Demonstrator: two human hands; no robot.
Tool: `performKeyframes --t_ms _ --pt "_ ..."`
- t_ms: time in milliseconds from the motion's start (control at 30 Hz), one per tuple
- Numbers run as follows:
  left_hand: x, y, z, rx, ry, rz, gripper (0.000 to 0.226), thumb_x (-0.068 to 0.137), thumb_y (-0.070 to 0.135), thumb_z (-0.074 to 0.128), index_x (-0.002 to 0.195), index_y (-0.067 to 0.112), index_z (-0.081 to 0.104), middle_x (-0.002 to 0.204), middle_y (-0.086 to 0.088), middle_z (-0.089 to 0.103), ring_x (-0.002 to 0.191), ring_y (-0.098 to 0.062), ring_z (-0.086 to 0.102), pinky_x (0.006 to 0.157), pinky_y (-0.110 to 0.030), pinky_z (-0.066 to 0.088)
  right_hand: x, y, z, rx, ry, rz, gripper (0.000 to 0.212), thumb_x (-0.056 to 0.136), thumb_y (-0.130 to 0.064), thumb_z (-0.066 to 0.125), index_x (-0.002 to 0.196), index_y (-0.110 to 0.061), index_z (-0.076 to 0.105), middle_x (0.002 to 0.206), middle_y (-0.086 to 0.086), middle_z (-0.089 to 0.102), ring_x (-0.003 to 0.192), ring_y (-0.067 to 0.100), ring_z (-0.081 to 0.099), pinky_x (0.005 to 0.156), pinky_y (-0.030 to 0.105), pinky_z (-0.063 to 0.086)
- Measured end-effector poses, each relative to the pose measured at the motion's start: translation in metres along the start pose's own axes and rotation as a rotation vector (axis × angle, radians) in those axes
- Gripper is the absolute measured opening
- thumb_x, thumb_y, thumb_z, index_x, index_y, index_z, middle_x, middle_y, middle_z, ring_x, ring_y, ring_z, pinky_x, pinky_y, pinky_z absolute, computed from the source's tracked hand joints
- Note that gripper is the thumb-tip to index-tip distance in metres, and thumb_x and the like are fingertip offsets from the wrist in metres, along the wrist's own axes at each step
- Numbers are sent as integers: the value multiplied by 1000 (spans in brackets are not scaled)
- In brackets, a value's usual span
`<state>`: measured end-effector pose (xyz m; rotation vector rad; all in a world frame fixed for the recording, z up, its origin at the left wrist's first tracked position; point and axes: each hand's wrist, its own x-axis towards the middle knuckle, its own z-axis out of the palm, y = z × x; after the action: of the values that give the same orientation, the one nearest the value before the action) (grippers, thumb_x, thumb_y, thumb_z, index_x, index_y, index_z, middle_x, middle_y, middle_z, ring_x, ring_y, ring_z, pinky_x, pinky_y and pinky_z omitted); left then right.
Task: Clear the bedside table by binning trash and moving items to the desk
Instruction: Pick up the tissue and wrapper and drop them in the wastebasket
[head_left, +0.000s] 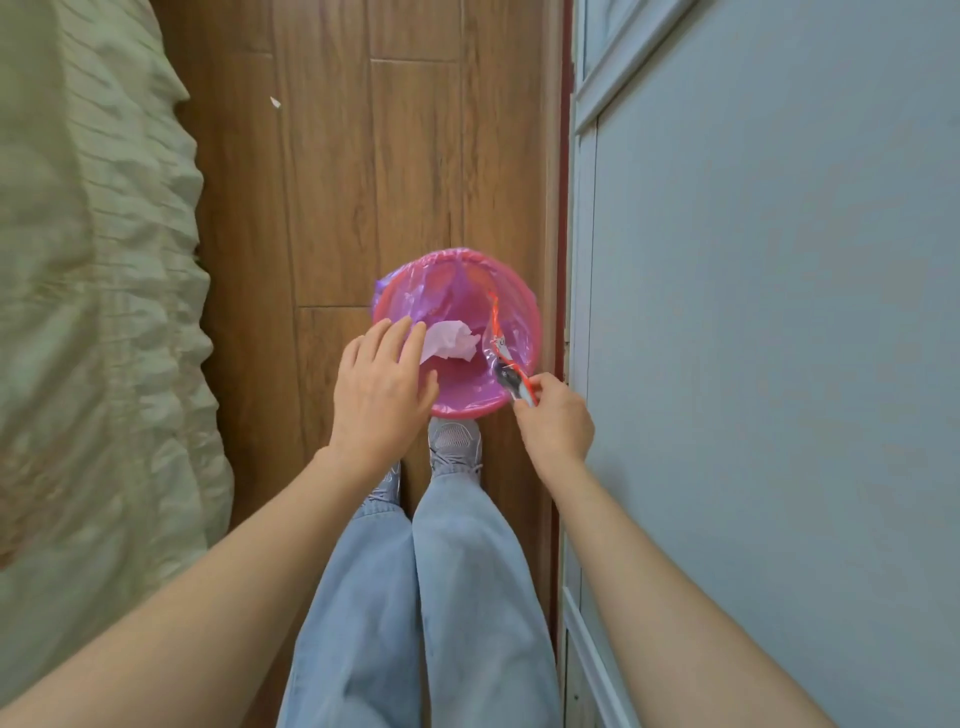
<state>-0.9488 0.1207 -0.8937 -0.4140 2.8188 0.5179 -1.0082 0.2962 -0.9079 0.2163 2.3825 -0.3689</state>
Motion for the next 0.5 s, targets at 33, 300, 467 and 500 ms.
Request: performKeyframes --t_ms 33,300,467,500 --pt "-3 -3 -1 12 -16 12 47 86 26 51 126 3 53 129 -16 57 121 -34 51 98 -47 42 4 -4 5 -25 -25 -10 15 88 -21 60 102 -18 63 92 4 69 78 24 61 63 28 43" --pt "-14 -31 0 48 -92 -40 47 90 32 50 130 7 50 134 -15 54 126 -33 47 103 -48 38 31 -45 24 -103 27 -92 51 90 -29 57 136 -11 42 135 10 48 122 28 46 92 40 44" --pt "-25 -49 -33 49 -74 -135 46 88 31 50 126 5 52 130 -16 56 122 -34 50 99 -48 40 -2 -69 9 -131 98 -362 51 96 -30 48 141 -10 38 150 13 33 141 27 24 114 42 28" --pt "-28 -51 -45 51 -71 -146 46 88 30 51 126 4 52 129 -16 57 121 -35 51 98 -48 40 -13 -72 3 -149 100 -409 50 96 -29 48 141 -10 39 150 14 34 142 27 25 114 42 26"
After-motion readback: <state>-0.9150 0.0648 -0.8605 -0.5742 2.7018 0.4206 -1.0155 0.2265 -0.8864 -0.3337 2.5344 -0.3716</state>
